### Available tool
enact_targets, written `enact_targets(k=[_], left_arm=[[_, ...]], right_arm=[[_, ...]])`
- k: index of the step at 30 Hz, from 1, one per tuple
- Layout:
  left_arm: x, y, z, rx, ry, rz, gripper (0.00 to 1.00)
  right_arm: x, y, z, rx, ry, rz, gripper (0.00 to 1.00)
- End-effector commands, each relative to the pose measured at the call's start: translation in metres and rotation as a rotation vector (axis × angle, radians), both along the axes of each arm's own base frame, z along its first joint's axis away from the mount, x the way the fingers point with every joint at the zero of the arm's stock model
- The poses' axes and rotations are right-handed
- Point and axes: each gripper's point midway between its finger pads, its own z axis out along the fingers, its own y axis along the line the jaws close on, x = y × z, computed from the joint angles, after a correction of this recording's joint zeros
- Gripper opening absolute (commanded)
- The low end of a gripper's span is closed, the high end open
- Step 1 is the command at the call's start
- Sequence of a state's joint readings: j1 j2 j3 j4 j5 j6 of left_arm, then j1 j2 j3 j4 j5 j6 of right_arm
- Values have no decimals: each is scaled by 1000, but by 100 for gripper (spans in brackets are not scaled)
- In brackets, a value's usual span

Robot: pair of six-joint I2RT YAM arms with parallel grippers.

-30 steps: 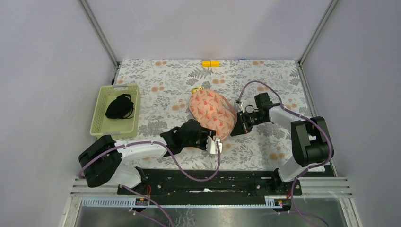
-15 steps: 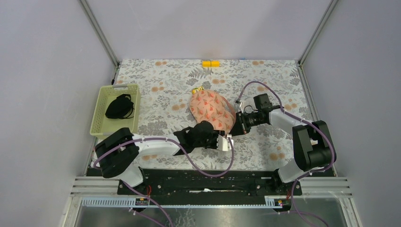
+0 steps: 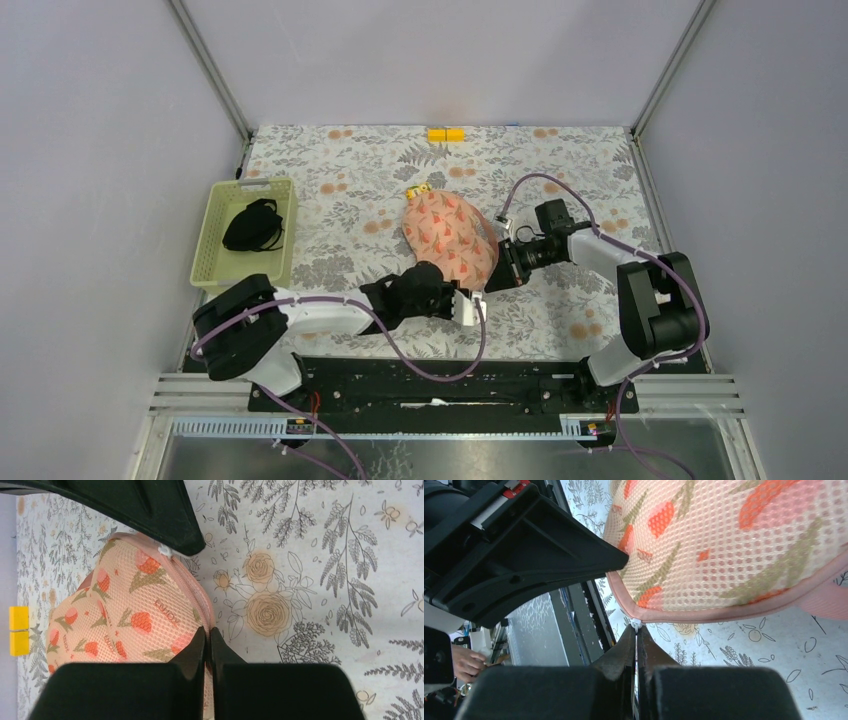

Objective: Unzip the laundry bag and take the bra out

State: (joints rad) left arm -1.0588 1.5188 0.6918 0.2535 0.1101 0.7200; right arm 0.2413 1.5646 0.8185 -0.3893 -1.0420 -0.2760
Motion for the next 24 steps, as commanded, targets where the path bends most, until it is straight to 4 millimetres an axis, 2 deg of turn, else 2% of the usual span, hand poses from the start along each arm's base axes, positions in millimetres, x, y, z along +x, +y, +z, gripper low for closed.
enact_targets(k=[1, 10, 16, 19, 20, 21, 24], left_arm=[[-4, 17, -3, 30, -23, -26, 0], [-6, 41, -10, 80, -40, -62, 0], [9, 56, -13, 93, -42, -13, 0], [21, 53, 7, 8, -30, 35, 0], [19, 50, 15, -22, -33, 22, 2], [16, 46, 23, -48, -38, 0, 10], [9, 33, 44, -117, -24, -26, 44]], right_arm=[[11, -5, 10, 27, -24, 12, 0], [27, -25, -1, -11, -25, -29, 0], [26, -25, -3, -4, -13, -29, 0], [23, -22, 0, 9, -5, -27, 0], [21, -21, 0, 14, 1, -25, 0], [20, -20, 1, 20, 8, -23, 0], [15, -13, 3, 37, 22, -21, 0]])
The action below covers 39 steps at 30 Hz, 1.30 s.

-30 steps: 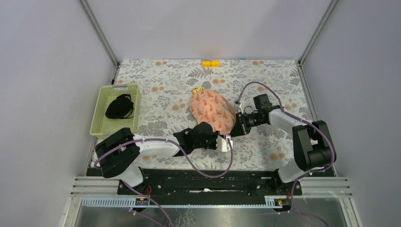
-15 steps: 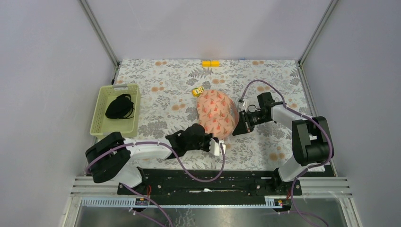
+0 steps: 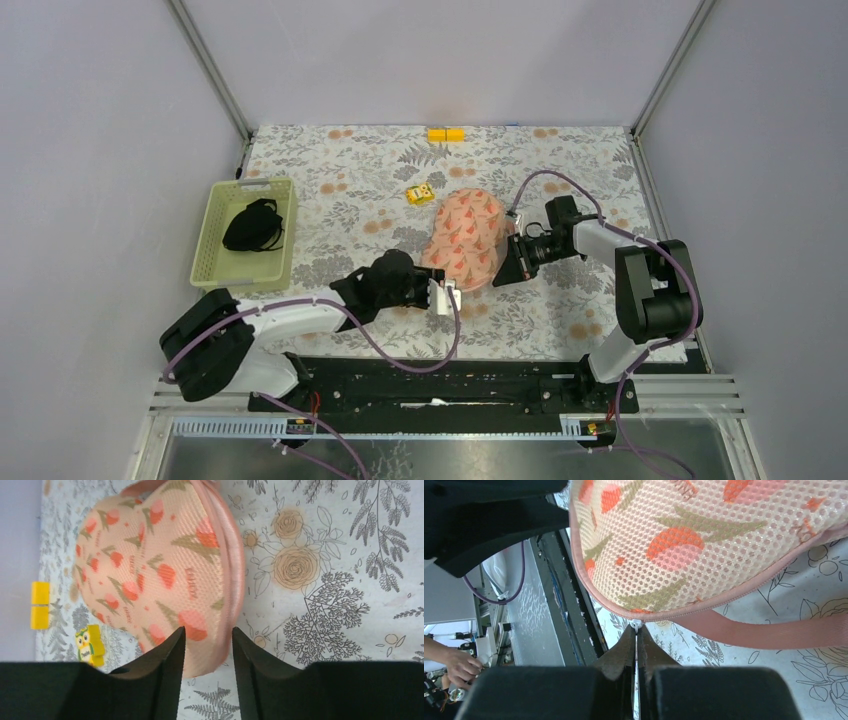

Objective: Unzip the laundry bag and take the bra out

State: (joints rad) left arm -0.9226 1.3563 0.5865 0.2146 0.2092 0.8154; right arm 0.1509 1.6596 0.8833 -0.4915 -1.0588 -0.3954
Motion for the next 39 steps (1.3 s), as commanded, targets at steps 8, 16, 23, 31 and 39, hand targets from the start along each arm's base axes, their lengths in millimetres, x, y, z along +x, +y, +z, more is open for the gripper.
enact_targets(k=[8, 16, 23, 31, 39], left_arm=[[-23, -46, 62, -187, 43, -67, 65], [-11, -79, 40, -152, 82, 9, 65], [7, -78, 16, -86, 7, 69, 42], [0, -52, 3, -34, -17, 79, 0], [-12, -22, -6, 11, -50, 56, 0]], right_arm=[[-9, 22, 18, 71, -8, 4, 0], [-13, 28, 22, 95, -3, 25, 0], [-14, 29, 24, 101, -10, 33, 0], [-8, 25, 16, 53, -19, 13, 0], [10, 13, 6, -16, -34, -48, 0]])
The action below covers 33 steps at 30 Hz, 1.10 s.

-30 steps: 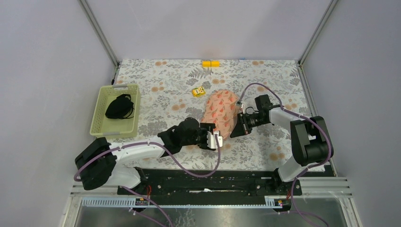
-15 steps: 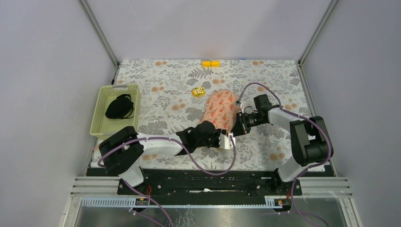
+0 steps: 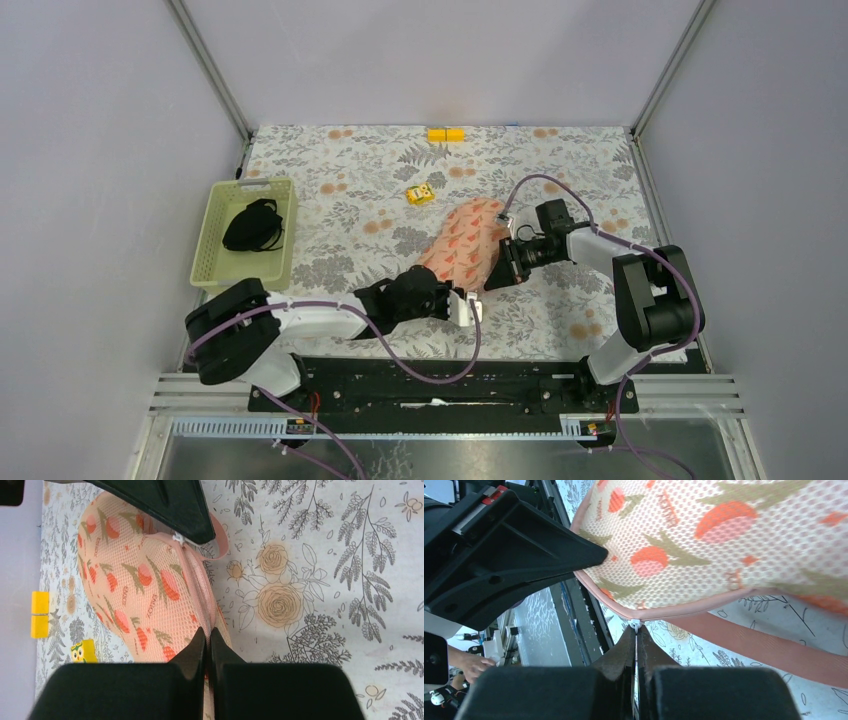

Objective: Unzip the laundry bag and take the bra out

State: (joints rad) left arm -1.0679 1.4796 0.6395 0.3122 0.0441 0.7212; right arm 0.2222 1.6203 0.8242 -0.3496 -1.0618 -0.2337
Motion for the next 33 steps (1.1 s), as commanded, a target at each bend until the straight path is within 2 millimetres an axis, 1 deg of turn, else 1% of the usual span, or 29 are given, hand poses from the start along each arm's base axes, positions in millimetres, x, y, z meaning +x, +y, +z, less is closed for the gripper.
enact_targets(k=[1, 7, 9, 14, 15, 16, 18, 19, 20, 23, 24, 26, 29, 30, 33], left_arm=[[0, 19, -1, 26, -36, 15, 0], [1, 34, -6, 50, -34, 26, 0], [2, 36, -6, 52, -33, 28, 0], [2, 31, -3, 34, -20, 20, 1], [1, 29, 1, 23, -19, 12, 6], [0, 26, 4, 12, -17, 1, 17], [-2, 19, 15, -22, -13, -20, 35], [-3, 15, 22, -42, -6, -26, 42], [-4, 10, 28, -59, 6, -29, 46], [-6, -3, 46, -94, 30, -37, 49], [-8, -8, 52, -109, 30, -47, 51], [-14, -16, 58, -127, 30, -63, 58], [-14, -30, 62, -150, 41, -58, 67], [-12, -35, 61, -153, 48, -46, 68], [0, -46, 58, -161, 57, 1, 69]], right_arm=[[22, -11, 2, -46, -55, -55, 0], [42, -31, -5, -90, -66, -125, 0], [43, -33, -5, -87, -63, -123, 0], [34, -29, -3, -52, -35, -109, 0], [32, -28, -2, -44, -31, -104, 0], [31, -27, -1, -36, -30, -101, 0], [29, -24, 1, -27, -29, -92, 0], [28, -23, 1, -24, -26, -87, 0], [26, -21, 1, -21, -25, -82, 0], [23, -15, 3, -6, -21, -72, 0], [22, -14, 4, 0, -22, -70, 0], [21, -10, 7, 17, -18, -61, 0], [18, -4, 11, 35, -17, -44, 0], [16, -1, 12, 40, -18, -34, 0], [12, 4, 16, 60, -18, -14, 0]])
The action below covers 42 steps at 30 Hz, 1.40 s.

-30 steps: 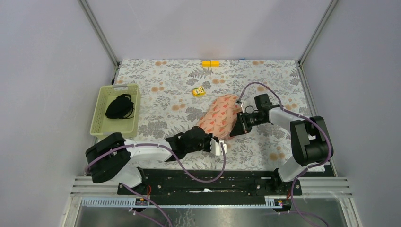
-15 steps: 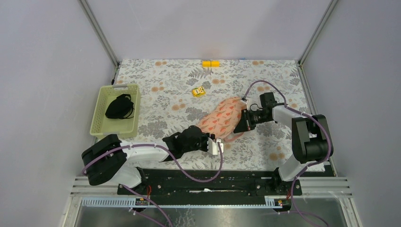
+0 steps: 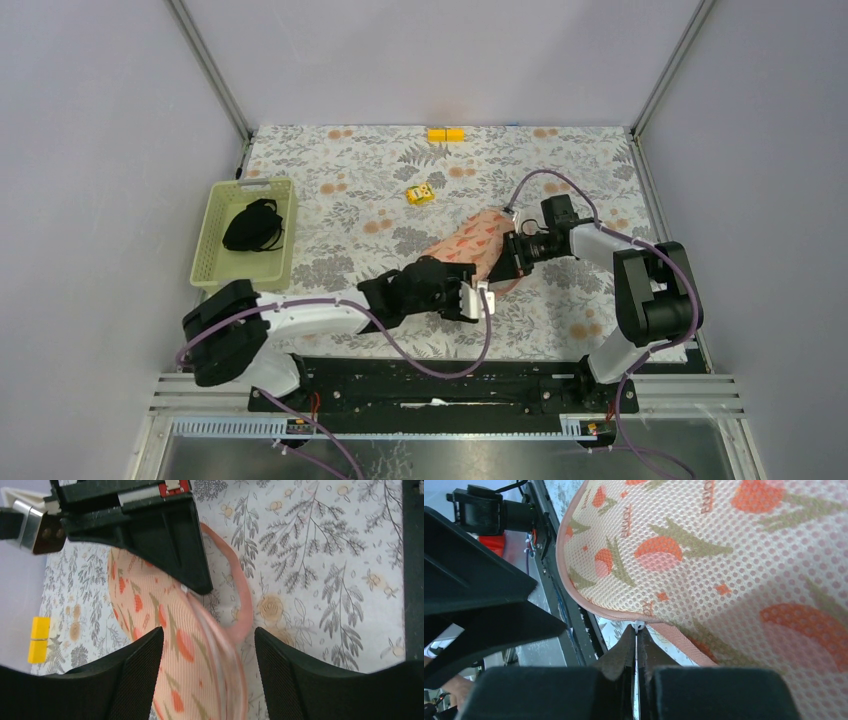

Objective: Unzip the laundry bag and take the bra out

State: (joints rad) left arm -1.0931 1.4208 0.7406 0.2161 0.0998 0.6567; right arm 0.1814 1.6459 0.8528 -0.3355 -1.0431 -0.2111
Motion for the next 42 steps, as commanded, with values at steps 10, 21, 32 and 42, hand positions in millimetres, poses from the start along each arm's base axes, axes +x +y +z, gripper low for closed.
enact_targets(k=[10, 21, 32, 42], left_arm=[[38, -16, -24, 18, -45, 155, 52], [34, 7, -40, 72, -29, 197, 6], [38, 25, -45, 91, 36, 249, 0], [49, 49, -48, 109, 38, 290, 0]], right_arm=[[-13, 17, 23, 90, -27, 70, 0], [-5, 6, 16, 60, -20, 60, 0], [15, -25, 9, 7, -18, 4, 0], [28, -51, 5, -33, -26, -21, 0]])
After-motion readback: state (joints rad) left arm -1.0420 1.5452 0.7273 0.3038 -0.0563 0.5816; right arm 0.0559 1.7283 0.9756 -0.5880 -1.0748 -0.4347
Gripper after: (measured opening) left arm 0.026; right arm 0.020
